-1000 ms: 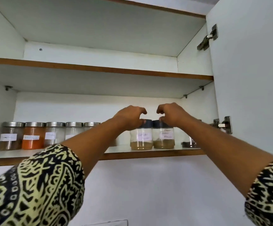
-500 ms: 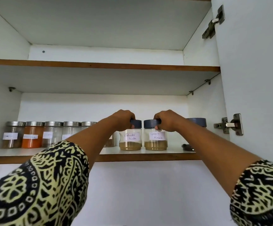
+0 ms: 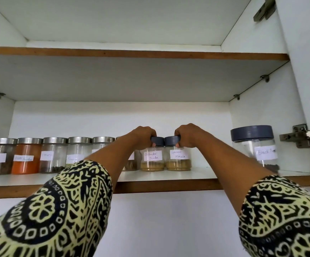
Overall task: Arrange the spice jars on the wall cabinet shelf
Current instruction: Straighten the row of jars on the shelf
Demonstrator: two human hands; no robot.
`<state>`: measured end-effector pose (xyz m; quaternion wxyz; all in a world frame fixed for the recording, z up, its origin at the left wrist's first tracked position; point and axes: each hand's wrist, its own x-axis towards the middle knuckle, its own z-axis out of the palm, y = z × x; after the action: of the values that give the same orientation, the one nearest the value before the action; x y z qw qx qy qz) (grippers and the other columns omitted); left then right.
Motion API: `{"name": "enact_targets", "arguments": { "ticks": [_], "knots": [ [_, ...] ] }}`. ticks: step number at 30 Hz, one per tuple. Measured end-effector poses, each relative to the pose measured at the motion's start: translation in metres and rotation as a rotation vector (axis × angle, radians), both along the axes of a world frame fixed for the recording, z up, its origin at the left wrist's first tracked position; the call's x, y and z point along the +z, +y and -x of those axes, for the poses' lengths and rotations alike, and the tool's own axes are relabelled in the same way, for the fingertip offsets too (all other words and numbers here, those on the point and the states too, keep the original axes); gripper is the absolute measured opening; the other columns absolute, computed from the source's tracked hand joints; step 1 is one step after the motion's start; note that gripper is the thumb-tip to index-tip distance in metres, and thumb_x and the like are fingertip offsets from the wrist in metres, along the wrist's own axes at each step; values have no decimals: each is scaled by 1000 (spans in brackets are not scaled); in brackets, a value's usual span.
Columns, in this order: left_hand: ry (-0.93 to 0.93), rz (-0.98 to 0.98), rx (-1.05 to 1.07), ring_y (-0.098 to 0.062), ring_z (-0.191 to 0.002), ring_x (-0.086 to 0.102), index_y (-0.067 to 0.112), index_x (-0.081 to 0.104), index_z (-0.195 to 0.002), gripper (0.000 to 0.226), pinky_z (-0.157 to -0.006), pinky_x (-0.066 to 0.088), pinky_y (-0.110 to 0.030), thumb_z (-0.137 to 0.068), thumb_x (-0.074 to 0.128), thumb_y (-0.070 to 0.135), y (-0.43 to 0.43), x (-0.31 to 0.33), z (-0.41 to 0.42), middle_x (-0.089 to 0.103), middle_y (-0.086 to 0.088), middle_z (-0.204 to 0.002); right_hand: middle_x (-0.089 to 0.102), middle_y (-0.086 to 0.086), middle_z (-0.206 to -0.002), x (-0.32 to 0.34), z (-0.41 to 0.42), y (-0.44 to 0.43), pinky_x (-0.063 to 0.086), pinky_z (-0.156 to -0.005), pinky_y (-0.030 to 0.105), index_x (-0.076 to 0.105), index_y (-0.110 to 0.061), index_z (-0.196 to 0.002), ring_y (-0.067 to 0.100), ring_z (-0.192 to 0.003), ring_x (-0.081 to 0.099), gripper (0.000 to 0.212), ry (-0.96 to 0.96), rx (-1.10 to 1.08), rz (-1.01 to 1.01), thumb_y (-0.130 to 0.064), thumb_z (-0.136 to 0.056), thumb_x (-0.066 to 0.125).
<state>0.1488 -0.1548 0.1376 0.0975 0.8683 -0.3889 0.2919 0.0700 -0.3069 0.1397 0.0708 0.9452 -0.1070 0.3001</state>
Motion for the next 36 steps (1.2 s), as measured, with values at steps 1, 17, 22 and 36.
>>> {"name": "enact_targets", "arguments": {
  "ticks": [1, 17, 22, 36],
  "knots": [
    [1, 2, -4, -24, -107, 54, 10, 58, -118, 27, -80, 38, -26, -92, 57, 16, 0, 0, -4, 60, -9, -119, 64, 8, -117, 1, -5, 0, 45, -82, 31, 62, -11, -116, 26, -109, 58, 32, 4, -8, 4, -20, -85, 62],
    [-14, 19, -28, -24, -111, 53, 10, 56, -121, 30, -81, 36, -25, -92, 58, 18, -4, -1, -33, 57, -8, -124, 64, 9, -117, 4, -42, -11, 42, -79, 30, 60, -11, -116, 27, -109, 57, 32, 37, -51, 34, -21, -85, 62],
    [9, 40, -28, -24, -113, 53, 13, 51, -128, 38, -83, 36, -24, -91, 58, 20, 1, -10, -27, 59, -8, -126, 60, 10, -121, -4, -40, -13, 45, -88, 33, 55, -12, -119, 28, -111, 55, 33, 18, -53, 46, -19, -86, 58],
    [-190, 108, -85, -19, -115, 52, 27, 49, -126, 36, -95, 40, -34, -97, 37, 44, 4, -130, 165, 57, 3, -123, 64, 1, -112, -129, 150, 9, 46, -85, 30, 60, -19, -113, 19, -103, 56, 28, -392, 142, -85, -32, -97, 41]
  ]
}}
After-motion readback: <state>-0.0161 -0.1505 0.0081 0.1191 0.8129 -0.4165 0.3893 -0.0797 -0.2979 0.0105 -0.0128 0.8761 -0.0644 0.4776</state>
